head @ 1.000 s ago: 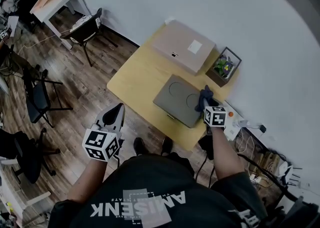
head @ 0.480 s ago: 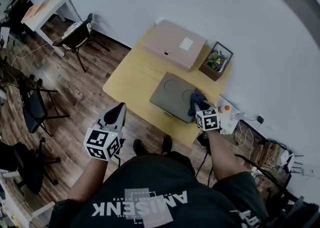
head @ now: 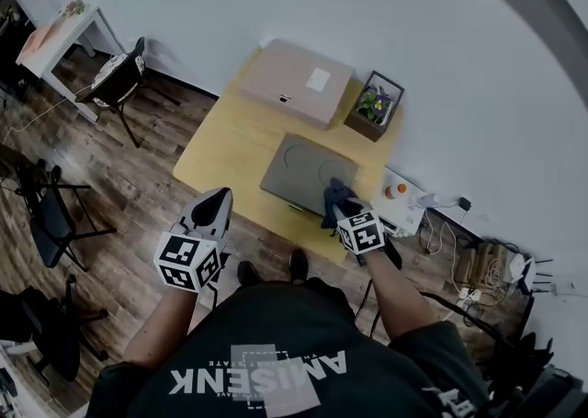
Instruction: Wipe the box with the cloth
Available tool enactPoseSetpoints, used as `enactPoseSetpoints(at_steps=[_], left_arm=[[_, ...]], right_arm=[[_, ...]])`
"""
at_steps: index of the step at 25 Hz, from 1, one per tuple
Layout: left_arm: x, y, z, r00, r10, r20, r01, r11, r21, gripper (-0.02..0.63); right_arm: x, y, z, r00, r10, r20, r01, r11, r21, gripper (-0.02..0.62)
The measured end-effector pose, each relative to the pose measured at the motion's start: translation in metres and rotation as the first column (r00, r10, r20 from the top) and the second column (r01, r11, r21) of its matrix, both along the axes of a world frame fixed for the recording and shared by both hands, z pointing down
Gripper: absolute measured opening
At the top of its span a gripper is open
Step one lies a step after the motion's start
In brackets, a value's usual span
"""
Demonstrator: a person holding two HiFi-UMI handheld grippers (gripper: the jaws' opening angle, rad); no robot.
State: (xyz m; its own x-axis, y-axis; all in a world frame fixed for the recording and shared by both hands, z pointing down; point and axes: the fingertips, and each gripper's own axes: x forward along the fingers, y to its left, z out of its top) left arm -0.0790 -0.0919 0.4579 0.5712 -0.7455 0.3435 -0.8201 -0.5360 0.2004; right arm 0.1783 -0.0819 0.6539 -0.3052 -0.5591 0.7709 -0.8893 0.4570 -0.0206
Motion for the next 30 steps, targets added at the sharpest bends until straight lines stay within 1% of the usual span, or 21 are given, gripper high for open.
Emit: enactPoseSetpoints(at_steps=[4, 8, 9, 11, 14, 19, 22, 26, 30], left_arm=[[0.006, -0.002, 0.001, 0.999, 0.030, -0.010, -0.030, 1.000, 0.001, 0.002], [0.010, -0.005, 0.001, 0.999, 0.050, -0.015, -0.050, 0.999, -0.001, 0.002], [0.011, -0.006, 0.001, 0.998, 0.053, -0.014, -0.053, 0.999, -0.001, 0.002], [0.013, -0.009, 0.001, 0.998, 0.055, -0.016, -0.055, 0.998, -0.001, 0.002], [0.014, -0.011, 0.001, 0.999, 0.046, -0.018, -0.046, 0.999, 0.000, 0.002], [0.013, -0.013, 0.000, 1.000, -0.007, -0.014, 0.007, 1.000, -0.001, 0.002], [0.008, -0.013, -0.002, 0.998, -0.056, -0.002, 0.056, 0.998, 0.001, 0.002], [-0.001, -0.013, -0.004, 0.992, -0.128, 0.021, 0.128, 0.992, 0.004, 0.002], [-0.011, -0.007, -0.001, 0.976, -0.213, 0.045, 0.213, 0.977, -0.003, 0.002]], right_arm=[[-0.010, 0.016, 0.001, 1.000, -0.010, -0.006, 0.010, 1.000, -0.017, 0.078], [-0.018, 0.027, -0.001, 1.000, -0.021, 0.006, 0.021, 0.998, -0.058, 0.078], [-0.018, 0.028, -0.005, 1.000, -0.019, 0.003, 0.019, 0.998, -0.052, 0.077], [-0.013, 0.022, -0.016, 1.000, -0.006, -0.005, 0.006, 1.000, -0.006, 0.077], [-0.004, 0.001, -0.038, 0.999, 0.019, 0.035, -0.021, 0.999, 0.045, 0.077], [0.017, -0.059, -0.065, 0.997, 0.030, 0.067, -0.037, 0.994, 0.107, 0.077], [0.024, -0.092, -0.069, 0.997, 0.019, 0.081, -0.029, 0.992, 0.121, 0.078], [0.025, -0.127, -0.056, 0.997, -0.013, 0.081, 0.005, 0.995, 0.098, 0.078], [0.024, -0.152, -0.028, 0.996, -0.035, 0.077, 0.031, 0.998, 0.052, 0.078]])
